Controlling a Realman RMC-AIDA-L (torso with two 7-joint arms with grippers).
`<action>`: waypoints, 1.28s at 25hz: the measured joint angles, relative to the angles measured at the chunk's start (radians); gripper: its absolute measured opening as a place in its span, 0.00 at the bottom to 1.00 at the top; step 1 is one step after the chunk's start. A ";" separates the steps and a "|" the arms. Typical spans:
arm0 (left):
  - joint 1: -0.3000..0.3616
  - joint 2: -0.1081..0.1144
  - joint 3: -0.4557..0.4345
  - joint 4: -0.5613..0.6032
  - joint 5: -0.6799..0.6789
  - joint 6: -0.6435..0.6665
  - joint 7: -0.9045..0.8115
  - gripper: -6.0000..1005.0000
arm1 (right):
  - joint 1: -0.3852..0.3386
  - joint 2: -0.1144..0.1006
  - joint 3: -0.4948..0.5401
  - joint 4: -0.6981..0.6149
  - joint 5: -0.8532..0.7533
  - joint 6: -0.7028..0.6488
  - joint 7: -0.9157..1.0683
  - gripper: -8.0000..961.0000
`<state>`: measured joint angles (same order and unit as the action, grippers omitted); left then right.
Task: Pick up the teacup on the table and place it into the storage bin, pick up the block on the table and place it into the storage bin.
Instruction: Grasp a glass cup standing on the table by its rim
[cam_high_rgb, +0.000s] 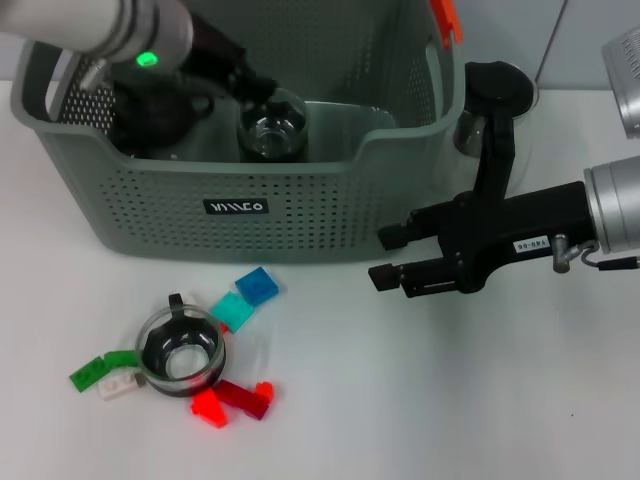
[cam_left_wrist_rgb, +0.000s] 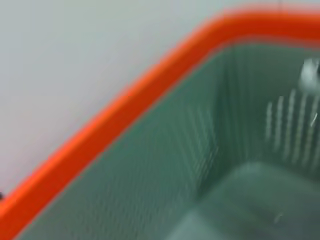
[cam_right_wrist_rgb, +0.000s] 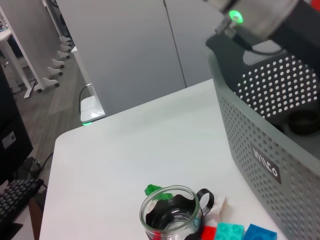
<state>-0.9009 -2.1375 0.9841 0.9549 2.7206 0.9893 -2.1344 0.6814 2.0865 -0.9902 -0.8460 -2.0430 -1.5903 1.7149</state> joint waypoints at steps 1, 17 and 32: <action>0.029 0.002 -0.006 0.064 -0.049 0.046 0.003 0.44 | 0.000 0.000 0.002 0.000 0.000 -0.001 0.000 0.64; 0.276 0.116 -0.464 0.350 -0.657 0.649 -0.008 0.63 | 0.001 -0.002 0.005 -0.006 0.000 -0.012 -0.004 0.64; 0.409 0.249 -0.297 0.426 -0.661 1.078 -0.103 0.62 | 0.010 -0.003 0.000 -0.007 -0.006 -0.018 0.014 0.64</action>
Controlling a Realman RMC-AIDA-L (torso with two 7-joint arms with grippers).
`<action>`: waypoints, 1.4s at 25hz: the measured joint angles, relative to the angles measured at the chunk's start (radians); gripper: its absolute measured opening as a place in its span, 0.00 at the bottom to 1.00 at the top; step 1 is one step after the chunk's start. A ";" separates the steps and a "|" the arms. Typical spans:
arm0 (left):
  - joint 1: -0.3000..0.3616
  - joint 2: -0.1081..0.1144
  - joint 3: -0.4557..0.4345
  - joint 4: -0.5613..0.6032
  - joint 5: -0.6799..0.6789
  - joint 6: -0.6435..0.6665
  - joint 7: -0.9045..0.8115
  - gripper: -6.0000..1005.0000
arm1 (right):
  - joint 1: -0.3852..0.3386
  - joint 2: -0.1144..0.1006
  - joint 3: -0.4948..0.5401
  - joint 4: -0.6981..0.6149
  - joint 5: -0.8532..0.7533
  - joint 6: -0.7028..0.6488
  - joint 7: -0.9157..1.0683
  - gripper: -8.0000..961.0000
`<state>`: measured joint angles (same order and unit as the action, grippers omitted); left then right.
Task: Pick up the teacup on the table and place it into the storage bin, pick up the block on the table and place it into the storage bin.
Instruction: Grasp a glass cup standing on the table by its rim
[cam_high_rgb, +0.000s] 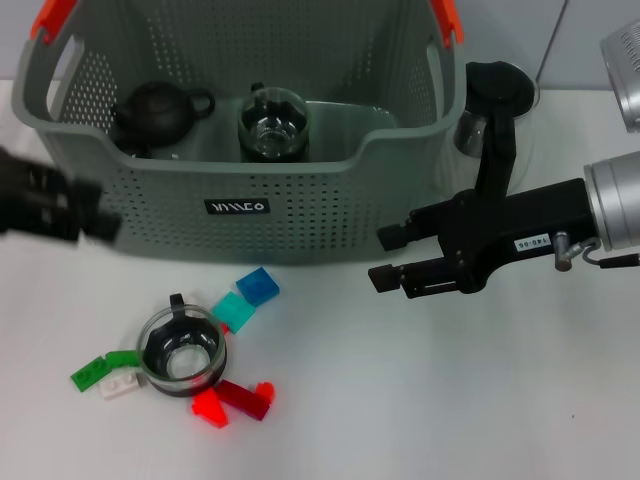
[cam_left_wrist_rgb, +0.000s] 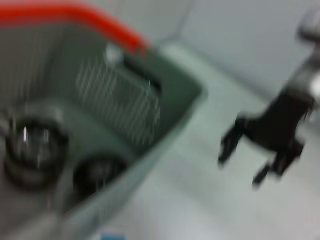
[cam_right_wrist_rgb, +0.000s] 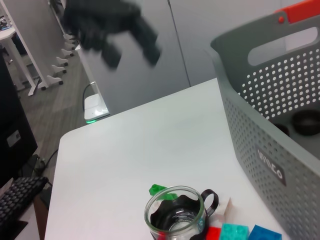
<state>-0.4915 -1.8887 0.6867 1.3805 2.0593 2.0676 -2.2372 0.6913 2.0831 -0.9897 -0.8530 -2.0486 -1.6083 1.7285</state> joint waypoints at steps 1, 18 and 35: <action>0.008 -0.005 0.037 0.002 0.030 -0.001 0.001 0.62 | 0.000 0.000 0.000 0.000 -0.001 -0.001 0.000 0.64; -0.051 -0.202 0.316 0.007 0.426 -0.087 0.125 0.62 | 0.001 -0.002 0.005 0.007 -0.001 -0.003 0.001 0.64; -0.037 -0.255 0.342 0.076 0.633 -0.254 0.060 0.59 | 0.002 -0.002 0.004 0.009 -0.001 -0.001 0.010 0.64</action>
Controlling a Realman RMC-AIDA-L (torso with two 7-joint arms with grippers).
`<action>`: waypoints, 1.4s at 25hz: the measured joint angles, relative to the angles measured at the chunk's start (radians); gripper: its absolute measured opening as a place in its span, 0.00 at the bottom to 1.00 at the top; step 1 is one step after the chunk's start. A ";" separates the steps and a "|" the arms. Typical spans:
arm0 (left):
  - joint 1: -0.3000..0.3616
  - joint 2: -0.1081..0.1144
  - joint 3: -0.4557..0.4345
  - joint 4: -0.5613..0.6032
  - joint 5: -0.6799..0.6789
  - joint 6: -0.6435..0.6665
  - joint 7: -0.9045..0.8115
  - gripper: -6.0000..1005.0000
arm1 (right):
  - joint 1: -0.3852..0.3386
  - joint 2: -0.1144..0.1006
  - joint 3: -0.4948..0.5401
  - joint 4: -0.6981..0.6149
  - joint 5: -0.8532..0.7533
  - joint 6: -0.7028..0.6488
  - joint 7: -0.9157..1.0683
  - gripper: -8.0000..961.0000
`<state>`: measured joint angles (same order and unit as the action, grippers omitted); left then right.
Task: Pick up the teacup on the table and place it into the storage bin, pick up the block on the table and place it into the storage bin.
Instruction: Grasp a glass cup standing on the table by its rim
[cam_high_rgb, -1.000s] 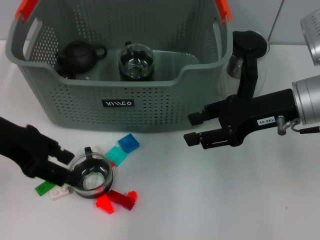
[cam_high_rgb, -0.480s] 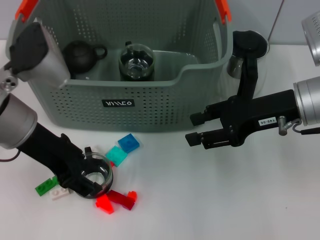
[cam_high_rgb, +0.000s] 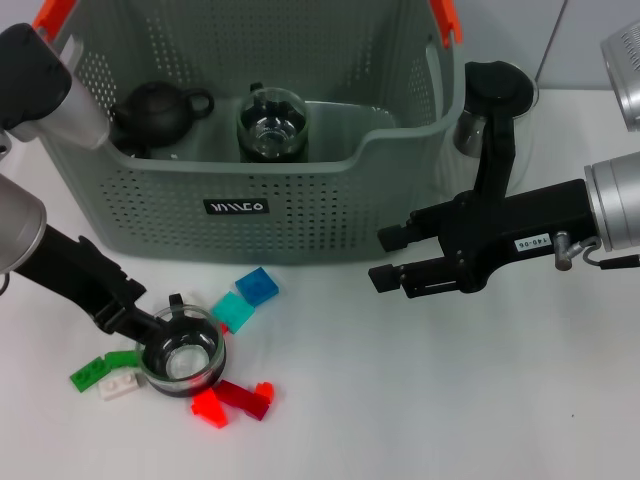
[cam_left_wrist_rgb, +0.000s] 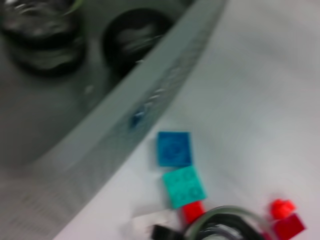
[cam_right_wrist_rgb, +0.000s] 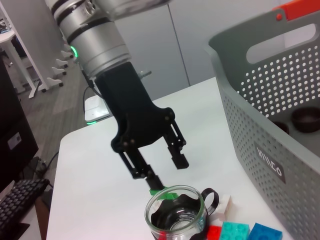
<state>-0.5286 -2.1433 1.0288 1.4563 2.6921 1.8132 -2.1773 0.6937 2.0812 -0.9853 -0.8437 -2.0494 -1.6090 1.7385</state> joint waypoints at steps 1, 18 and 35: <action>0.000 -0.002 0.001 -0.001 0.014 -0.012 -0.008 0.59 | 0.000 0.000 -0.001 0.000 0.000 0.000 0.000 0.64; -0.014 -0.023 0.117 -0.104 0.101 -0.164 -0.020 0.59 | 0.001 0.000 0.001 0.000 0.000 0.000 0.001 0.63; -0.037 -0.024 0.174 -0.171 0.139 -0.208 -0.046 0.59 | 0.001 -0.001 0.001 0.000 0.000 0.001 0.001 0.64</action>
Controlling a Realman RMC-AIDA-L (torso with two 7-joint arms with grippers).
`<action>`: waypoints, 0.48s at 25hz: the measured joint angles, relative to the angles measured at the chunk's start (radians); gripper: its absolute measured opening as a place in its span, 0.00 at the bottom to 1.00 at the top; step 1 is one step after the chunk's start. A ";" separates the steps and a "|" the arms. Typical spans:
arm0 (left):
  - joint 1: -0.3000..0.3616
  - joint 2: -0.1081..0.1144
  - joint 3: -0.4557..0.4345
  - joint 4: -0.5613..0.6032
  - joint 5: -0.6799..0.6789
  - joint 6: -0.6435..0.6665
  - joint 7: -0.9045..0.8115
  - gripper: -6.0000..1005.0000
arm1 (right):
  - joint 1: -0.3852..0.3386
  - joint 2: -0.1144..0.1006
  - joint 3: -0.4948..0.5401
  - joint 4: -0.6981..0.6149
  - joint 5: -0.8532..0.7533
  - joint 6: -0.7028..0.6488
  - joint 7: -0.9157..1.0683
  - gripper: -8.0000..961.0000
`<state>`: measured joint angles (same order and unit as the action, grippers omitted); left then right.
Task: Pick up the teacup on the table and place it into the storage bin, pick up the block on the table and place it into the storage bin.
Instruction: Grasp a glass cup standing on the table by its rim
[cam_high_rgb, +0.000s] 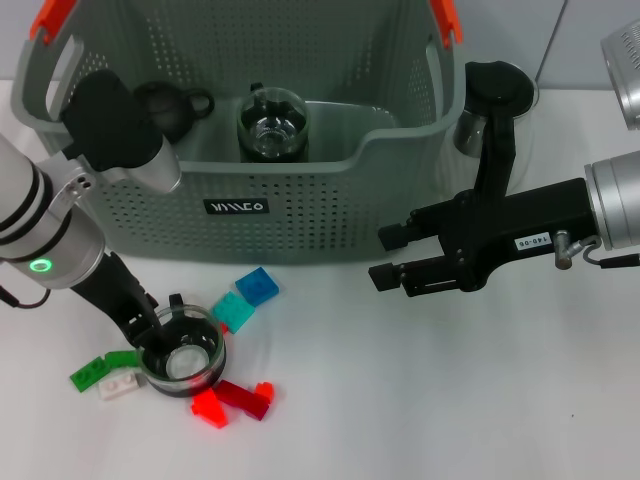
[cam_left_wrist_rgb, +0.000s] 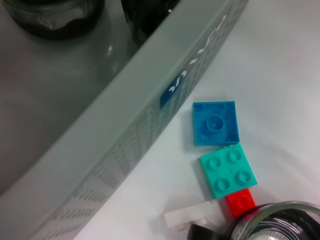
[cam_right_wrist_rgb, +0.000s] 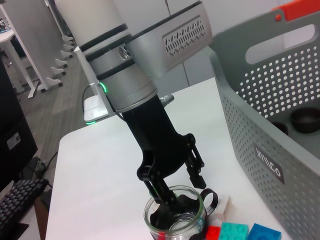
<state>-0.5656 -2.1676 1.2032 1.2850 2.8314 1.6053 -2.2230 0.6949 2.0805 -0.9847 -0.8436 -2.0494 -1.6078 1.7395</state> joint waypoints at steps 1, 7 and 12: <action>-0.002 0.000 0.000 -0.004 0.000 -0.001 -0.001 0.59 | 0.000 0.000 0.000 0.000 0.000 0.000 0.000 0.64; -0.006 -0.001 0.001 -0.014 0.010 -0.003 -0.001 0.59 | -0.003 0.000 0.000 0.000 0.000 -0.001 0.000 0.64; -0.011 -0.002 0.020 -0.034 0.021 -0.012 -0.015 0.59 | -0.004 0.000 0.000 0.000 0.000 -0.001 0.000 0.64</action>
<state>-0.5768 -2.1698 1.2227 1.2507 2.8524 1.5928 -2.2375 0.6914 2.0800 -0.9848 -0.8437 -2.0493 -1.6088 1.7392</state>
